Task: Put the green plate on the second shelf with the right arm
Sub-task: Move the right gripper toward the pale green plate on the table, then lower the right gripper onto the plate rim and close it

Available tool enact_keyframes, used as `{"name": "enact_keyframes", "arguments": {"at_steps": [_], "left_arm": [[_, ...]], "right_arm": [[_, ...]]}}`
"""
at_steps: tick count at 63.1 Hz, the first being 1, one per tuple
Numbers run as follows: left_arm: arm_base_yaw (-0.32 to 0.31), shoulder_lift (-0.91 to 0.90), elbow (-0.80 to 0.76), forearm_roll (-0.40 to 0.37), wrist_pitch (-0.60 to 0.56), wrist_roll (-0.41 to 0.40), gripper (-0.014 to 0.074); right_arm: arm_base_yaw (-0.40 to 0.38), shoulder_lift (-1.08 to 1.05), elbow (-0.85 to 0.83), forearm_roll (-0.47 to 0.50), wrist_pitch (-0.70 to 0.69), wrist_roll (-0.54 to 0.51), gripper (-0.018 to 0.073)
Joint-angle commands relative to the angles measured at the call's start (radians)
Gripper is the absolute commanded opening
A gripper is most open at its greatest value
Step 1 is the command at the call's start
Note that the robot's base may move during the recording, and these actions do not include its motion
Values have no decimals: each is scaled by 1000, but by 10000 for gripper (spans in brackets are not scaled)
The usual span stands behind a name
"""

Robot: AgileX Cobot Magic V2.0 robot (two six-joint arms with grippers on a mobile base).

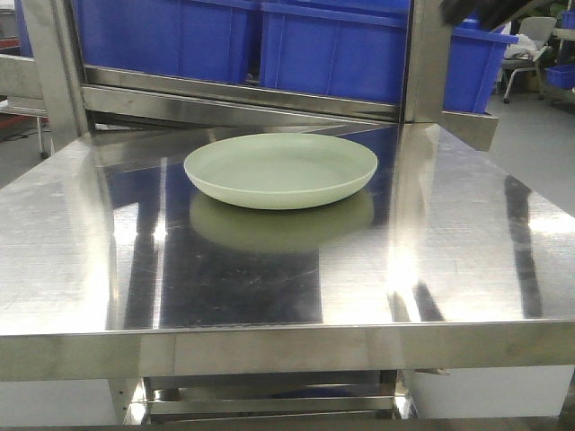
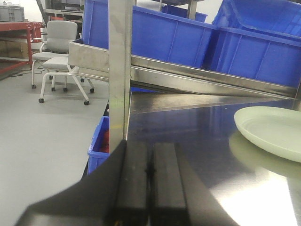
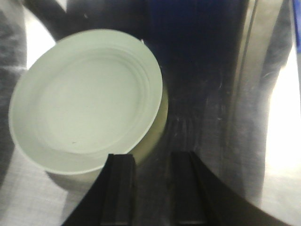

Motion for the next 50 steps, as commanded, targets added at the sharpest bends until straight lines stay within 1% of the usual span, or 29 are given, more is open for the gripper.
{"name": "enact_keyframes", "arguments": {"at_steps": [1,13,23,27,33,44,50], "left_arm": [[0,-17,41,-3,-82,-4,131],[0,-17,41,-3,-82,-4,131],[0,-17,41,-3,-82,-4,131],[0,-17,41,-3,-82,-4,131],[0,-17,41,-3,-82,-4,131],[0,-17,41,-3,-82,-4,131],[0,-17,41,-3,-82,-4,131]], "right_arm": [[0,113,-176,28,40,-14,296],[0,419,-516,37,228,-15,296],[0,598,-806,40,369,-15,296],[0,648,-891,40,407,-11,296],[-4,694,-961,36,419,5,296],[-19,713,-967,-16,404,5,296],[-29,723,-967,-11,415,5,296]]}}
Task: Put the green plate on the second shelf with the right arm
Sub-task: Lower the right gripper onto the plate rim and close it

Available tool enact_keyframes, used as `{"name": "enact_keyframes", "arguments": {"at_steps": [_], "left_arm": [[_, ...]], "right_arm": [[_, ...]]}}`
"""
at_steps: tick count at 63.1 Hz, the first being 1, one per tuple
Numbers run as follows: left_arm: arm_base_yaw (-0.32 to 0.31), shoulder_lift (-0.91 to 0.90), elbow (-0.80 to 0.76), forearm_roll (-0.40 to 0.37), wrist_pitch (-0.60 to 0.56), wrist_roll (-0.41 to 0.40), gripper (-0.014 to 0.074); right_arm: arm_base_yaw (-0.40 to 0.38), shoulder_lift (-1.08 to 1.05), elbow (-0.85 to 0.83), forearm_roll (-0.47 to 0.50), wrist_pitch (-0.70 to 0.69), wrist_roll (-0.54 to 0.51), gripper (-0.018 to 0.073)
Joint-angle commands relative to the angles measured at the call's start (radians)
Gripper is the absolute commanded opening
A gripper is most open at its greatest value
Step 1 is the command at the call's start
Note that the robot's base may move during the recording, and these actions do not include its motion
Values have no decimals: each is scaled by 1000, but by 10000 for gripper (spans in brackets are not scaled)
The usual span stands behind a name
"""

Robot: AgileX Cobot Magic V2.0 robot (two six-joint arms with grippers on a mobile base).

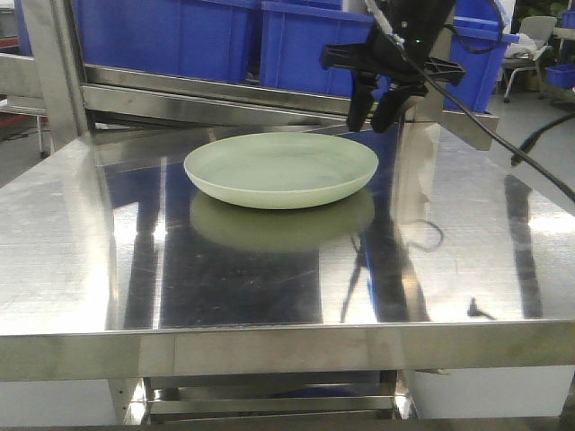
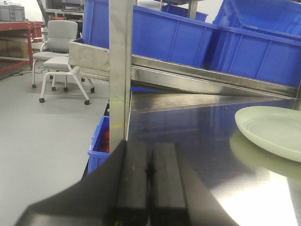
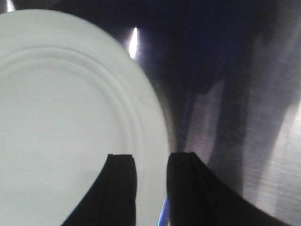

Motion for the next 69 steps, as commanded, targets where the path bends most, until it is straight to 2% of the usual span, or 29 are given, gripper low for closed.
{"name": "enact_keyframes", "arguments": {"at_steps": [1,18,48,54,62,69], "left_arm": [[0,-17,41,-3,-82,-4,131],[0,-17,41,-3,-82,-4,131],[0,-17,41,-3,-82,-4,131],[0,-17,41,-3,-82,-4,131],[0,-17,41,-3,-82,-4,131],[0,-17,41,-3,-82,-4,131]], "right_arm": [[-23,-59,-40,3,-57,14,296],[-20,-18,-39,76,-34,14,296],[-20,4,-39,90,42,-3,291],[-20,5,-39,90,45,-3,222],[-20,5,-39,90,52,-3,16],[-22,1,-39,90,59,-3,29]]}}
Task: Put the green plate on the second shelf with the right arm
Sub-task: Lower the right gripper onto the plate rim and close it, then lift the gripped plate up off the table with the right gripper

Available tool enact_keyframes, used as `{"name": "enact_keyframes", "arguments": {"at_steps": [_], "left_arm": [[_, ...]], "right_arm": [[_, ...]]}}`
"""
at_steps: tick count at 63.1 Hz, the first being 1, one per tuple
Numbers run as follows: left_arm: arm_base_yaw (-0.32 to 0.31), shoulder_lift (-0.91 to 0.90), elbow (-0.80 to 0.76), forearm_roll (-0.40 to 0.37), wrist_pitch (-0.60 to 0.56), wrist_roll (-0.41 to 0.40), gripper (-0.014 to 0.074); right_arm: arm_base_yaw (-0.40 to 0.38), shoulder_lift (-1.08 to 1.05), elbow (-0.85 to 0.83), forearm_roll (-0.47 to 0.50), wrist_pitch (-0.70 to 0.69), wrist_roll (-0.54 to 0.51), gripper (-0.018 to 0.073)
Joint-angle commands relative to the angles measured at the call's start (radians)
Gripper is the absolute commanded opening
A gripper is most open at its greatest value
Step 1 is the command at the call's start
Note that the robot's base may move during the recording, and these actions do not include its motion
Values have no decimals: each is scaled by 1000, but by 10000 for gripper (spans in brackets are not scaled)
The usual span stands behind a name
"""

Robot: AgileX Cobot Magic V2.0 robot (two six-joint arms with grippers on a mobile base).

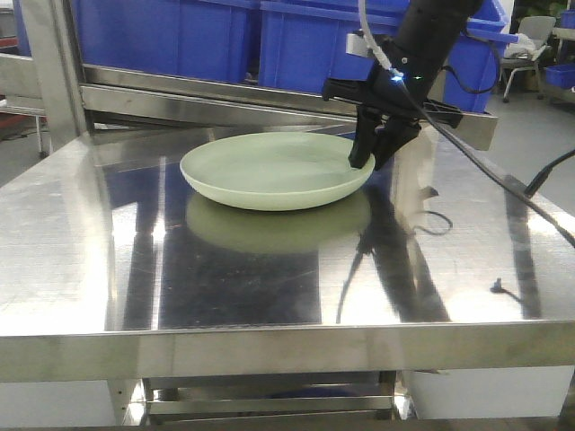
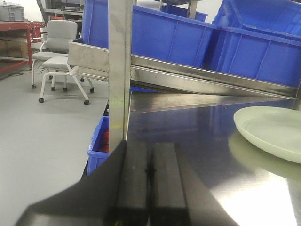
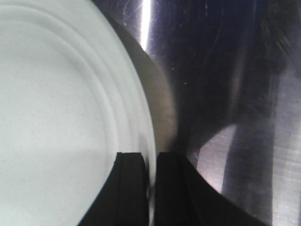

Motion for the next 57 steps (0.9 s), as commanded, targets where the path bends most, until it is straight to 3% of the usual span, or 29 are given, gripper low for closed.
{"name": "enact_keyframes", "arguments": {"at_steps": [1,33,57], "left_arm": [[0,-17,41,-3,-82,-4,131],[0,-17,41,-3,-82,-4,131],[0,-17,41,-3,-82,-4,131]], "right_arm": [[-5,-77,-33,0,-17,-9,30],[-5,-407,-50,-175,-23,11,30],[-4,-674,-25,-202,-15,14,30]]}}
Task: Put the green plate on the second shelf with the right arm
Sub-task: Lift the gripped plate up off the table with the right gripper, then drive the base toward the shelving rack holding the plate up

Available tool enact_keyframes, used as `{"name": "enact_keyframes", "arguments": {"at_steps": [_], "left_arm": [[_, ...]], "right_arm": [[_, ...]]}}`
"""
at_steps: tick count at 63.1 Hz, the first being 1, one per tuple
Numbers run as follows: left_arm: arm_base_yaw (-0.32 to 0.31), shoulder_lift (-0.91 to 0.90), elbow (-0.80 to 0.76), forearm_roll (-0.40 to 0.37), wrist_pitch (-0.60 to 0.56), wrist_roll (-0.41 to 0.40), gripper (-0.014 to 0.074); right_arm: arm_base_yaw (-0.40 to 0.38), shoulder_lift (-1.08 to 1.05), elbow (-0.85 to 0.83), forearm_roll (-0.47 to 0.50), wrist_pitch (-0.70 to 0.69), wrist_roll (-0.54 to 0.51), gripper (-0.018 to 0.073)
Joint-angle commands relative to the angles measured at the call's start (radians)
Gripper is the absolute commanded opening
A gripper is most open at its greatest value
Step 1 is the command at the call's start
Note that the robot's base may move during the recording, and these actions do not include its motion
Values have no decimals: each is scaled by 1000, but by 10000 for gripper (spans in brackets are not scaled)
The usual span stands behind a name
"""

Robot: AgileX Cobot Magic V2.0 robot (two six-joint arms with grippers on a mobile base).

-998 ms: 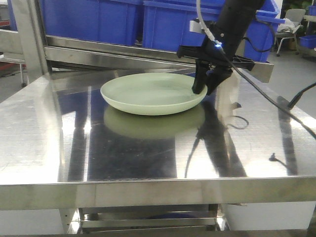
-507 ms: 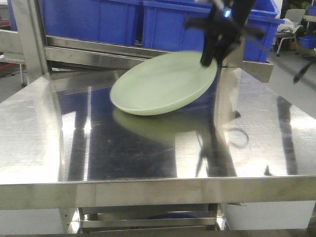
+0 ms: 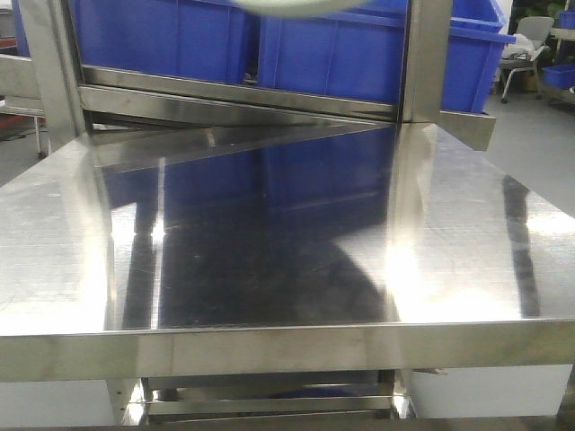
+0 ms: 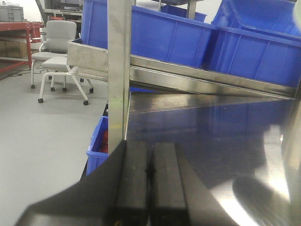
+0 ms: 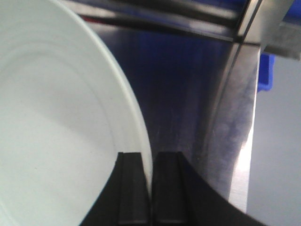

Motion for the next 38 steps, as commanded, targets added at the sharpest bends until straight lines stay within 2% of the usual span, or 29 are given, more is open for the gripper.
{"name": "enact_keyframes", "arguments": {"at_steps": [1,12,18,29,38], "left_arm": [[0,-17,41,-3,-82,-4,131],[0,-17,41,-3,-82,-4,131],[0,-17,41,-3,-82,-4,131],[0,-17,41,-3,-82,-4,131],[0,-17,41,-3,-82,-4,131]], "right_arm": [[-4,-139,-7,-18,-73,12,30],[-4,-341,199,-52,-174,12,30],[-4,-503,395,-72,-318,12,30],[-4,-847,903,-83,-683,12,30],[-5,-1044,1188,-91,-846,12,30]]}}
